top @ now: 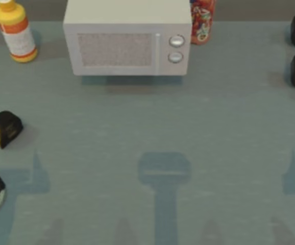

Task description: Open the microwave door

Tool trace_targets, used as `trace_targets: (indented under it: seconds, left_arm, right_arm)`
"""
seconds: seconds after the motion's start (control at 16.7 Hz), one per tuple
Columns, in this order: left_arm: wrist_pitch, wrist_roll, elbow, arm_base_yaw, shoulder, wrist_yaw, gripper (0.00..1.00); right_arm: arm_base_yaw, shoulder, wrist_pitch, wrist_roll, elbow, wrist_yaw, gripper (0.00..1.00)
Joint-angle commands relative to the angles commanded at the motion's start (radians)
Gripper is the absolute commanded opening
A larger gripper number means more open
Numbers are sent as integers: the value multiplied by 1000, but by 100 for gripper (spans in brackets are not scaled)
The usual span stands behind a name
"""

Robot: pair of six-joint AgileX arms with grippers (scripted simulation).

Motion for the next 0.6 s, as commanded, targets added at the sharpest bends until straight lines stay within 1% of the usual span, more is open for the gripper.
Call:
trace_targets:
  seconds: [0.18,0.3,0.42,0.6]
  left_arm:
    - [-4,-2,9,-3,7,0,100]
    - [-23,-13,56,-18,42,-2,100]
    - [-62,-32,142,-44,113,-7,100]
    - [-151,-74,328,-95,272,-24,100]
  right_arm:
    - [0,0,0,0,0,0,100]
    - [0,0,0,0,0,0,100]
    - [0,0,0,0,0,0,100]
    - [0,0,0,0,0,0,100]
